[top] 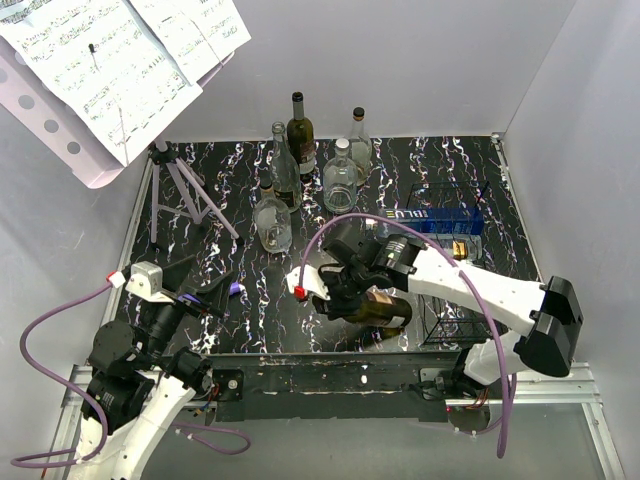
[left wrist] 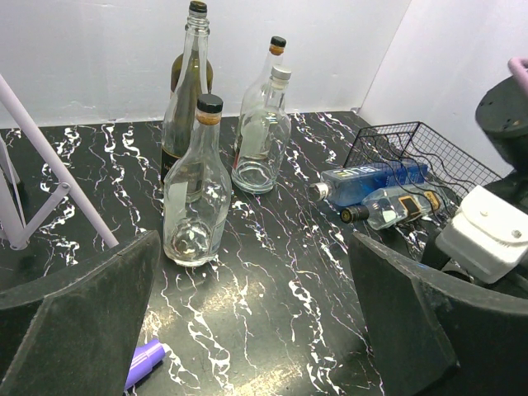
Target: Take the wine bottle off the wine rack
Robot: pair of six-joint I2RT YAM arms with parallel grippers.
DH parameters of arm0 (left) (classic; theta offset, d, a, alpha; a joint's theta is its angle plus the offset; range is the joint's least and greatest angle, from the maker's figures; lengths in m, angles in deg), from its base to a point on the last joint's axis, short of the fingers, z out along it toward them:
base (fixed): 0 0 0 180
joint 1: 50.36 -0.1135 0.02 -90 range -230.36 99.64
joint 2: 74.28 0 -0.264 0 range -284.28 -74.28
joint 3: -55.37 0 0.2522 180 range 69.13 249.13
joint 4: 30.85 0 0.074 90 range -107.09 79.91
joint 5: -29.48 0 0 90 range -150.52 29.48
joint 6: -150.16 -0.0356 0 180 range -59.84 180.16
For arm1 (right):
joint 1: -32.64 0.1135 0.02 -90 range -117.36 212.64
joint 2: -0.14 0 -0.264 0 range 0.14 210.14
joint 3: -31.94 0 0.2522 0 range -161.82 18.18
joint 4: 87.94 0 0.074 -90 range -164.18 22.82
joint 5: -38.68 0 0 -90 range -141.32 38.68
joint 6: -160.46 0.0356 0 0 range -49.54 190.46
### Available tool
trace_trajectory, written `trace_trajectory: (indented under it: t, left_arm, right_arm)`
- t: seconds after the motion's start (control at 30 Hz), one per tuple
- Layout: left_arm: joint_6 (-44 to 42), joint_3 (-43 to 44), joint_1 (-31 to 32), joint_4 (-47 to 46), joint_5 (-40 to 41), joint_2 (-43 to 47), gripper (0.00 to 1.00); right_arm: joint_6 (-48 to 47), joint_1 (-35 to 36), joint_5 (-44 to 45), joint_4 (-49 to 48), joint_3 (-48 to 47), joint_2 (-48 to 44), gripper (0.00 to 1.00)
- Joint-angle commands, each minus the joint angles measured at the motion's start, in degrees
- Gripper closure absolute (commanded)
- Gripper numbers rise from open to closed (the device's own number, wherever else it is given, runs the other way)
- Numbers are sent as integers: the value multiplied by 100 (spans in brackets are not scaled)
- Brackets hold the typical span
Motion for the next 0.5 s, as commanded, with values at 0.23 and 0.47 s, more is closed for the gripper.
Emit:
trace_trajectory:
  t: [0.23, 0.47]
  left_arm:
    - [-23, 114, 33, 19, 33, 32, 2]
    - [-23, 114, 33, 19, 86, 67, 2]
  right_arm:
    - [1365, 36, -604, -2479, -4, -669, 99]
    - [2182, 71, -34, -4649, 190, -415, 99]
